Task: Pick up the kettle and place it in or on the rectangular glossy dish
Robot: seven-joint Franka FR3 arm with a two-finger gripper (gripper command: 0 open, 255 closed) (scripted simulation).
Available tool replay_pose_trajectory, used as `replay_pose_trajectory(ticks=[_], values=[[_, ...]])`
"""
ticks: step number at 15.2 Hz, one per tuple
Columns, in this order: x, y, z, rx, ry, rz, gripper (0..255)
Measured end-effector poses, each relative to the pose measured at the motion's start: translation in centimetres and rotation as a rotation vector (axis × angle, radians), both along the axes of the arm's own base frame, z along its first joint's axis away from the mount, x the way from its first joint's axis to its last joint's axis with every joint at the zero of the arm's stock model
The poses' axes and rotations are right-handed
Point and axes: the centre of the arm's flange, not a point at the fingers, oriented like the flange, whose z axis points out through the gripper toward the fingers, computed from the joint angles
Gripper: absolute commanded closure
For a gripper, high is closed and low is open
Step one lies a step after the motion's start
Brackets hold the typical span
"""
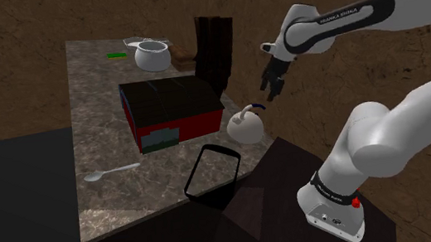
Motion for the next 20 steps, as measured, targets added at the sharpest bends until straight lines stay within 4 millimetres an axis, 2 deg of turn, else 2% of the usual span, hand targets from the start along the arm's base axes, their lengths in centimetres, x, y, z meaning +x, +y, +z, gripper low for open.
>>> replay_pose_trajectory(ticks=[5,11,14,20], values=[[2.6,-2.8,-5.5,0.032,-0.039,0.137,0],[7.3,-5.6,-11.6,0.057,-0.081,0.307,0],[8.2,-5.7,-14.0,0.065,-0.101,0.347,0],[8.9,-5.3,-17.0,0.067,-0.105,0.354,0]])
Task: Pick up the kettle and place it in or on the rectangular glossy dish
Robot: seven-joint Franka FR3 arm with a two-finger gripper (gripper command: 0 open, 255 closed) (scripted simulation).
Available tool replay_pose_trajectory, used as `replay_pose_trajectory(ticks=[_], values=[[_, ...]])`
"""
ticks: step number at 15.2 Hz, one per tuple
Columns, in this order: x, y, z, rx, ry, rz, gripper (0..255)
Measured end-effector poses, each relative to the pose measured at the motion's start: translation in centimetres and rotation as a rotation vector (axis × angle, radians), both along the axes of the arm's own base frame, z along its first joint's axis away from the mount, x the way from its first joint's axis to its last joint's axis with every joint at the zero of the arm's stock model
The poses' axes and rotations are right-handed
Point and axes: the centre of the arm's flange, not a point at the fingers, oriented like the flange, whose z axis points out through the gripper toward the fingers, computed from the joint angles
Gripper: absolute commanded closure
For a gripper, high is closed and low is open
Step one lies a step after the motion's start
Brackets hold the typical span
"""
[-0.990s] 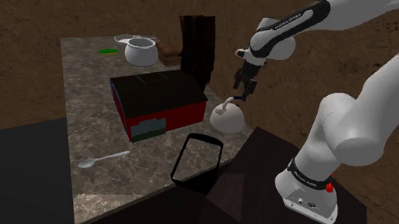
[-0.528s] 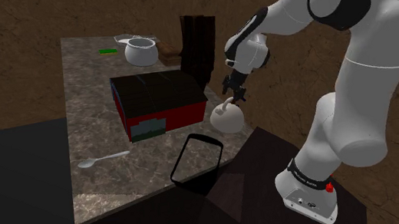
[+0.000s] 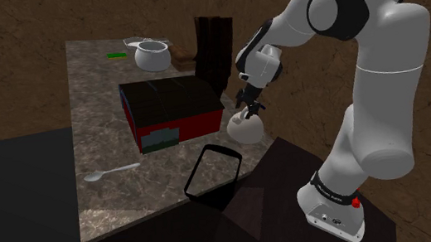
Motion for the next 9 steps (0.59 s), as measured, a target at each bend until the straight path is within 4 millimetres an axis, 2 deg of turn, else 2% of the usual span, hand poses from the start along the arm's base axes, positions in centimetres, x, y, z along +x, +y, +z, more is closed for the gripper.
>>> replay_pose_trajectory(ticks=[6,7,9], values=[[0.03,0.09,-0.38,0.000,-0.001,0.000,0],[0.03,0.09,-0.38,0.000,-0.001,0.000,255],[0.03,0.09,-0.38,0.000,-0.001,0.000,255]])
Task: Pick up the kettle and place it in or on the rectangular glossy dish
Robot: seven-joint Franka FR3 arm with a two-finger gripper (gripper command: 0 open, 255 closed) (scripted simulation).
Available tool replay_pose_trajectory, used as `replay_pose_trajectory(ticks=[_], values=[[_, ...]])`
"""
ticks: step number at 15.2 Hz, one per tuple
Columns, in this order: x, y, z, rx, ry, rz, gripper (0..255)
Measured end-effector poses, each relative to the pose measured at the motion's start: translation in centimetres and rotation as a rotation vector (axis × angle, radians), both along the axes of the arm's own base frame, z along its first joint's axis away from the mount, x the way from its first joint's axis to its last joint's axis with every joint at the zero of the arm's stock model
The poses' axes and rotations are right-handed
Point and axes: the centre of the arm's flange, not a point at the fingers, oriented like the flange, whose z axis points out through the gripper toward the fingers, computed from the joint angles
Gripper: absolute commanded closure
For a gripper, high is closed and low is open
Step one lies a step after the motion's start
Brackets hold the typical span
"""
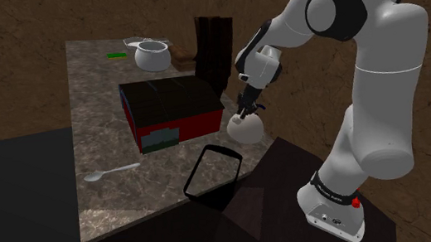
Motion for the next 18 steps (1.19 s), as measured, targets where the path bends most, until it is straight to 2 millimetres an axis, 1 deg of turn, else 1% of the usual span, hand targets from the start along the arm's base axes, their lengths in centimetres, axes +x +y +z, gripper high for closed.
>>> replay_pose_trajectory(ticks=[8,9,18], values=[[0.0,0.0,0.0,0.000,-0.001,0.000,255],[0.0,0.0,0.3,0.000,0.000,0.000,255],[0.0,0.1,4.8,0.001,0.000,0.000,255]])
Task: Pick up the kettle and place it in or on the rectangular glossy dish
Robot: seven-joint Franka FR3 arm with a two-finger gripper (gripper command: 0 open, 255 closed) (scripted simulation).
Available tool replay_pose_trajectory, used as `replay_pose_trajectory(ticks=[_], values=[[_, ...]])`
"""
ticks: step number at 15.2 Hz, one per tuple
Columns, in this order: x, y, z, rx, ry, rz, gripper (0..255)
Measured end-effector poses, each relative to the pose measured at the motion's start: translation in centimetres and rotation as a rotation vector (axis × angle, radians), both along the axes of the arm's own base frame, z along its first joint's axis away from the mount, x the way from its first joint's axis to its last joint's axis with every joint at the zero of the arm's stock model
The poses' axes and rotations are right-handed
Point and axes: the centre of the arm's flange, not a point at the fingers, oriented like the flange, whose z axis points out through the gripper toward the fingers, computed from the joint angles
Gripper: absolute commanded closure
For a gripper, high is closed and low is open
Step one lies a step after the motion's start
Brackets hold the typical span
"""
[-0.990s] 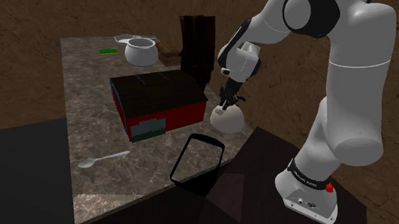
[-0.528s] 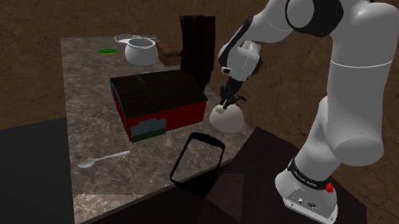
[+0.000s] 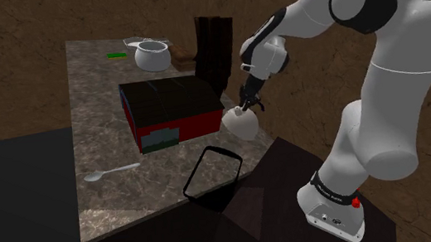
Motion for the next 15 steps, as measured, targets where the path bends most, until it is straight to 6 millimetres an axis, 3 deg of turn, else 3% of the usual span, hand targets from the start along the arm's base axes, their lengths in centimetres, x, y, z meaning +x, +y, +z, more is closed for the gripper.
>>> replay_pose_trajectory(ticks=[13,15], values=[[0.0,-0.1,6.8,0.000,0.001,0.000,255],[-0.1,1.6,7.3,0.002,0.000,0.002,255]])
